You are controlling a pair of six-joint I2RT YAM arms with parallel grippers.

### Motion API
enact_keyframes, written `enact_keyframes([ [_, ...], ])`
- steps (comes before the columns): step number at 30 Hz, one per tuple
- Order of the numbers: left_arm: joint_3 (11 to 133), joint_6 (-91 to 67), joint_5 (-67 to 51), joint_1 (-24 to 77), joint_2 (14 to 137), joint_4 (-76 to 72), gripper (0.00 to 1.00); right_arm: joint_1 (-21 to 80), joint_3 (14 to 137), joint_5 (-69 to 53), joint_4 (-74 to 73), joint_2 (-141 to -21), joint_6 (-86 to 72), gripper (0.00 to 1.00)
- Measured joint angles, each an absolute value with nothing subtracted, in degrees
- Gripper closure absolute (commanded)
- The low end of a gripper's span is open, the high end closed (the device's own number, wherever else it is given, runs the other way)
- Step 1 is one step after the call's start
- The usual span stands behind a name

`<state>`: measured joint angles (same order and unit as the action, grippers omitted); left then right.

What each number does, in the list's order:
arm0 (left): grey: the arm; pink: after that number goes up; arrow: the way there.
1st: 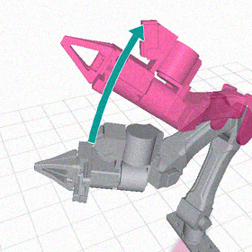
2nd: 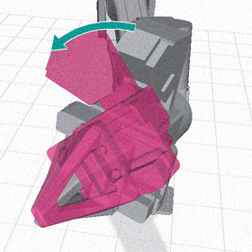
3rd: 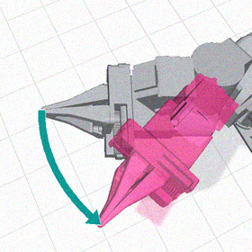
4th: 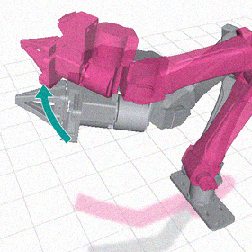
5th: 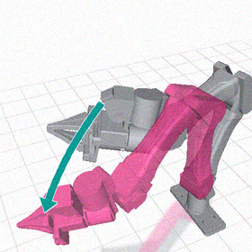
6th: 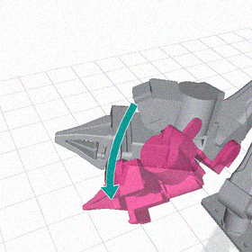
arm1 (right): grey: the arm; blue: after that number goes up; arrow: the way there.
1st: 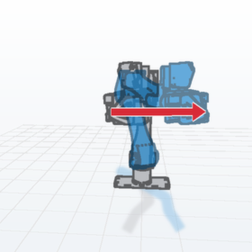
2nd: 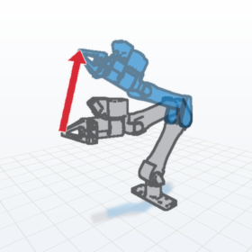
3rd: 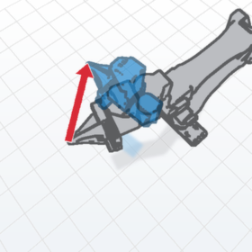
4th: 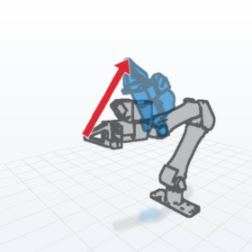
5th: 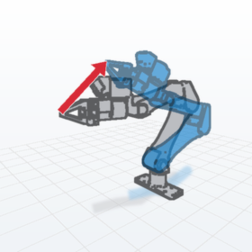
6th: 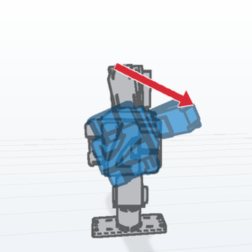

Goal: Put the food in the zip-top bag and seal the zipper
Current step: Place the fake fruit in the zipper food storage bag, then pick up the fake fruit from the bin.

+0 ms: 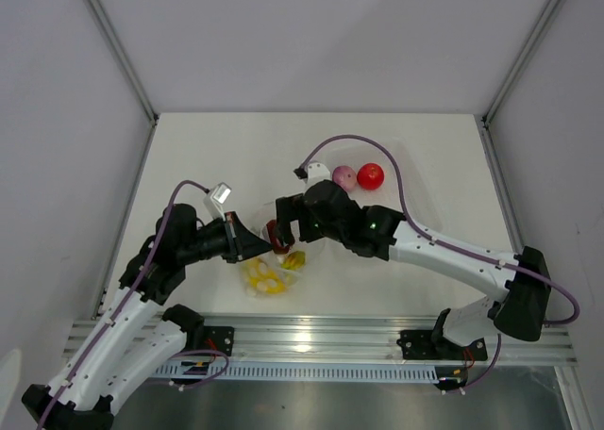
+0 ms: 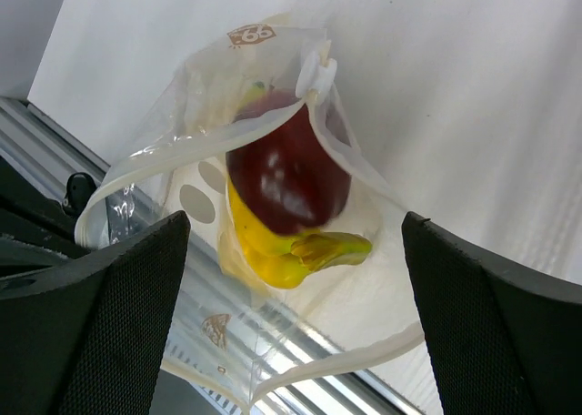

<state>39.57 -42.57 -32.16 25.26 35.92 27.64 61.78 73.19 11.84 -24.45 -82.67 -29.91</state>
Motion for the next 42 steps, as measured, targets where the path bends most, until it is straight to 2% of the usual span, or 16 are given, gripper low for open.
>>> enact_keyframes([
  [11,39.6,-42.6,-32.2,25.3,36.2,27.6,1.0,59.0,72.0,16.9,-29.1,-73.2,-31.4,0.02],
  [18,39.6,-42.5,-32.4,25.3,36.0,27.6,1.0,46.5,70.3,18.7,-29.7,-68.7,-32.4,0.03],
  [24,39.6,-42.4,-33.3,25.3,35.8,27.6,1.0,35.6,68.6,20.0,-29.6,-69.9,-34.1,0.03],
  [32,39.6,-41.4,-33.1,25.3,35.4,27.6,0.99,26.6,68.3,22.2,-23.6,-80.4,-36.7,0.04],
  [42,41.1,-38.2,-32.6,25.3,38.4,24.5,0.99,20.1,75.1,21.2,-17.2,-102.9,-38.0,0.05],
])
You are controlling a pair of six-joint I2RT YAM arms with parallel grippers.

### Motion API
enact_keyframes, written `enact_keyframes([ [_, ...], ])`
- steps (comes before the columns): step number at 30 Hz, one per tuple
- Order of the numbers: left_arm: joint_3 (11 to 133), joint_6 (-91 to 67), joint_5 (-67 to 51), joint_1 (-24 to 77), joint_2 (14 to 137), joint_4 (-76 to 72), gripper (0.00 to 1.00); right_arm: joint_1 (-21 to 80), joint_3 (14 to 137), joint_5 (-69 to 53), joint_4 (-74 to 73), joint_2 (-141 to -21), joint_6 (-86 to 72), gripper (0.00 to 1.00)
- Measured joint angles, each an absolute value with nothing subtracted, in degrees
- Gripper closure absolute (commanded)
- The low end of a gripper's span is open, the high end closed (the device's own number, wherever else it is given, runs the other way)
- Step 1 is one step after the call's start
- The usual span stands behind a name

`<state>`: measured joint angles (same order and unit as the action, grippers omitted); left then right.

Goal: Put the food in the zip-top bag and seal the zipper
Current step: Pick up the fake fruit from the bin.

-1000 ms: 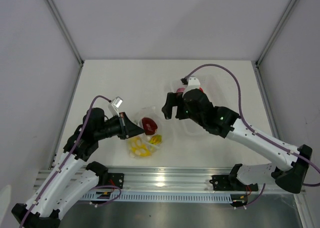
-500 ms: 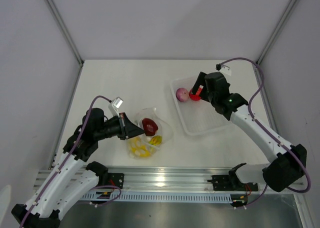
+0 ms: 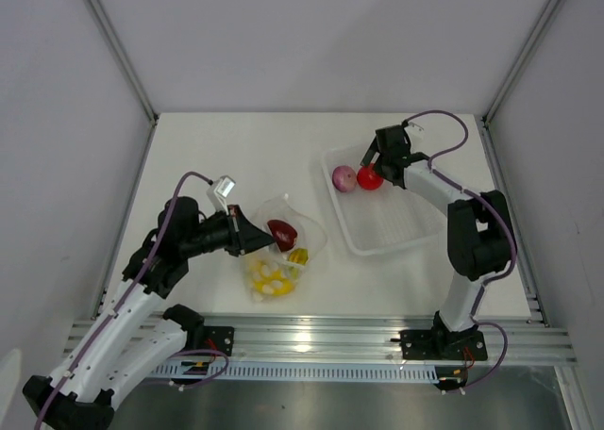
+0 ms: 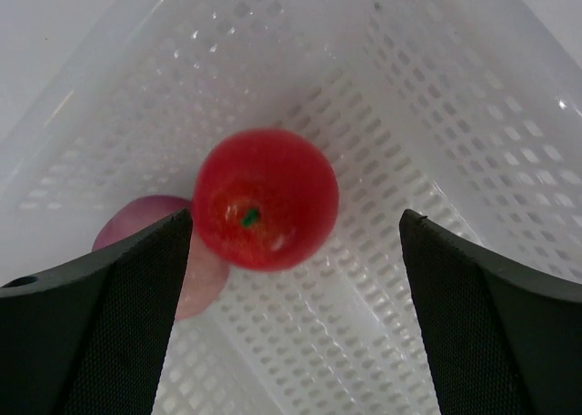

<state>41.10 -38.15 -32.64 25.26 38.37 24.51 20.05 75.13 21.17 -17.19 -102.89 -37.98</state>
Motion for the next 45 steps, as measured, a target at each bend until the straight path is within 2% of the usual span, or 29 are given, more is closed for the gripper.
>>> enact_keyframes([
  [12,41.4,-36.4,-31.7,25.3,42.8,21.4,0.99,19.0,82.2,18.2,-12.9,-115.2,-38.0,0.06],
  [22,41.4,-36.4,-31.7,25.3,44.3,19.5,0.99,18.9,82.2,16.8,-12.9,-116.7,-38.0,0.07],
  [28,41.4,-36.5,-31.7,25.3,44.3,19.4,0.99,18.9,81.4,15.6,-12.4,-116.7,-38.0,0.13],
  [31,41.4,-36.6,-31.7,25.3,44.3,19.4,0.99,18.9,81.2,15.3,-12.0,-116.7,-38.0,0.22],
  [34,41.4,-36.9,-31.7,25.3,44.3,19.1,0.99,18.9,80.8,14.8,-11.4,-116.7,-37.9,0.35],
  [35,41.4,-37.0,-31.7,25.3,44.3,19.0,0.99,18.9,80.6,14.6,-11.0,-116.7,-38.0,0.45],
  [37,41.4,-37.1,-31.7,25.3,44.3,18.9,1.0,18.8,80.1,14.5,-10.3,-116.5,-37.9,0.57],
  [38,41.4,-37.1,-31.7,25.3,44.3,19.0,1.0,18.8,79.7,14.3,-9.8,-116.3,-37.9,0.7],
  [40,41.4,-37.2,-31.7,25.3,44.3,19.0,0.99,18.8,78.6,14.1,-9.3,-115.5,-37.7,0.8],
  [41,41.4,-37.2,-31.7,25.3,44.3,19.0,0.99,18.8,78.1,14.0,-9.3,-115.0,-37.6,0.9],
  [45,41.4,-37.5,-31.7,25.3,44.1,19.8,0.99,18.7,75.4,14.0,-9.5,-112.5,-36.9,1.0],
])
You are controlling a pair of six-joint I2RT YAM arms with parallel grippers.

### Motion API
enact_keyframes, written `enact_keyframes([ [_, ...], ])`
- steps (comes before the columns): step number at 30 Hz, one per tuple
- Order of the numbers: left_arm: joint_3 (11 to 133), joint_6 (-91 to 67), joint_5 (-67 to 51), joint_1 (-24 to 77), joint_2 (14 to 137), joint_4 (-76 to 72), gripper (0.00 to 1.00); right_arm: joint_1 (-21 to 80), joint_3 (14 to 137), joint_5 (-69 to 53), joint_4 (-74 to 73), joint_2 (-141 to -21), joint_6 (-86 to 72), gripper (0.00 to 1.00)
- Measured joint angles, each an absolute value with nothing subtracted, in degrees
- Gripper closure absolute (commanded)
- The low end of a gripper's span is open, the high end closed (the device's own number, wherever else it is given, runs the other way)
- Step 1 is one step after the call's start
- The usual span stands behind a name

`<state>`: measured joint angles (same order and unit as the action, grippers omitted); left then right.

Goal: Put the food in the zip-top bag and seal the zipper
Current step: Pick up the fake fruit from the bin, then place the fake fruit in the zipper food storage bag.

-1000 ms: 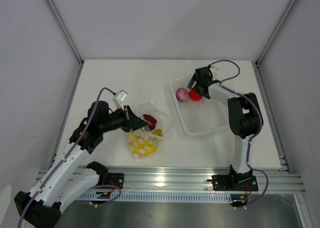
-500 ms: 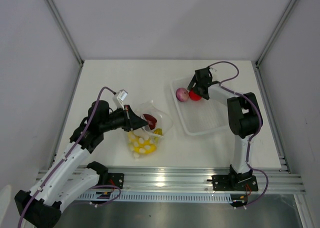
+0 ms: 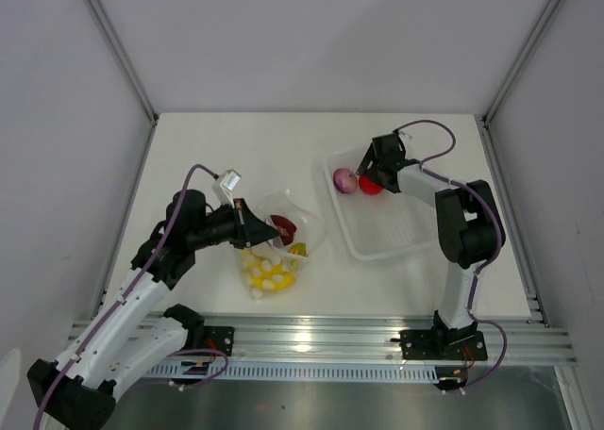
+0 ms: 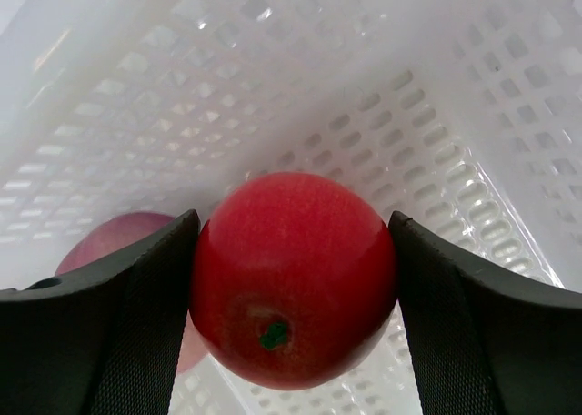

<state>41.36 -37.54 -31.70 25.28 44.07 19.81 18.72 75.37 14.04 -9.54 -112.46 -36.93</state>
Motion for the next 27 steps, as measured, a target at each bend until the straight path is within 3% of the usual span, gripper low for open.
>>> enact_keyframes([
  [7,40.9,-39.2,-32.2,25.3,43.7,20.5,1.0,18.7,68.9,13.0,-10.1,-102.1,-35.0,1.0],
  [15,38.8,-42.0,-34.0,25.3,42.1,20.4,0.99,20.5,63.3,12.6,-13.0,-82.5,-33.1,1.0],
  [22,38.7,-42.2,-34.7,25.3,40.2,21.0,0.99,28.6,56.9,9.9,-17.2,-66.3,-33.8,1.0],
  [27,38.7,-42.5,-35.3,25.3,40.2,21.8,0.99,37.8,55.9,6.3,-17.6,-61.9,-36.4,1.0],
])
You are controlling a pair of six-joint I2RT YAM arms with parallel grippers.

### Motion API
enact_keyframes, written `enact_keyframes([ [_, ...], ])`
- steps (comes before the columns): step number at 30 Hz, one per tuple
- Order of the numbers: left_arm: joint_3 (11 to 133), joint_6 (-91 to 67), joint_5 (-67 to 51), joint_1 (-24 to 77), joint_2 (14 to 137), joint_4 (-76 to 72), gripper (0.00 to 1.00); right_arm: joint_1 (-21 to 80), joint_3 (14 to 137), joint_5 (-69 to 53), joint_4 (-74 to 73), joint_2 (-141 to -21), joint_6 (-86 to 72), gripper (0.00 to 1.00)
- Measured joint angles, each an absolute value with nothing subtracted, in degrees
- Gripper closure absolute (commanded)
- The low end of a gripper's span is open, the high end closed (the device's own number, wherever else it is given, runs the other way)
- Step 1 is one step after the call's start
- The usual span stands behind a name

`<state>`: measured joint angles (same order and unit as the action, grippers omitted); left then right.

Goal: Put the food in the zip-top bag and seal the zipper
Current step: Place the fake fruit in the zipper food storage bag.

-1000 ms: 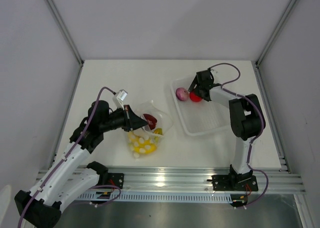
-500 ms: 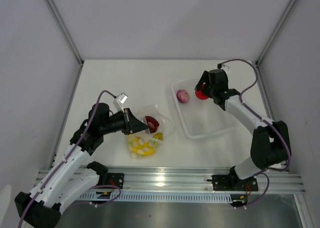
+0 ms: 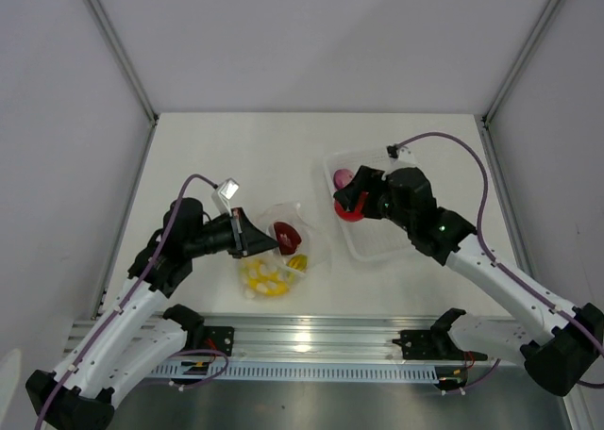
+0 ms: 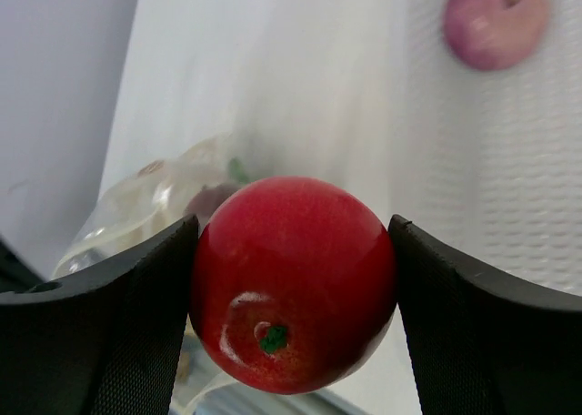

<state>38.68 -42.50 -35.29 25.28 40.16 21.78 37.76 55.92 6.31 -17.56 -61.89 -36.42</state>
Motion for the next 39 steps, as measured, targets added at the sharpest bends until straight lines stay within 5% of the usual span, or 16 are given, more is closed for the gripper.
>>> enact_keyframes([
  [9,38.1,-44.9,-37.8,25.3,39.9,21.5,0.99,51.0,58.0,4.8,-17.1,-66.7,-40.4,1.0],
  [29,38.0,-46.6,-38.9,25.3,39.4,21.4,0.99,57.8,58.1,5.7,-15.4,-71.5,-42.1,0.91],
  [32,38.0,-46.6,-39.2,25.3,39.8,21.1,0.99,58.8,58.1,5.7,-15.4,-72.1,-42.1,0.82],
  [35,38.0,-46.7,-39.3,25.3,40.0,21.1,0.99,59.2,58.1,5.9,-15.4,-72.1,-42.1,0.49],
  [39,38.0,-47.0,-39.4,25.3,40.0,21.1,0.99,59.3,58.1,6.5,-15.6,-72.1,-42.1,0.25],
])
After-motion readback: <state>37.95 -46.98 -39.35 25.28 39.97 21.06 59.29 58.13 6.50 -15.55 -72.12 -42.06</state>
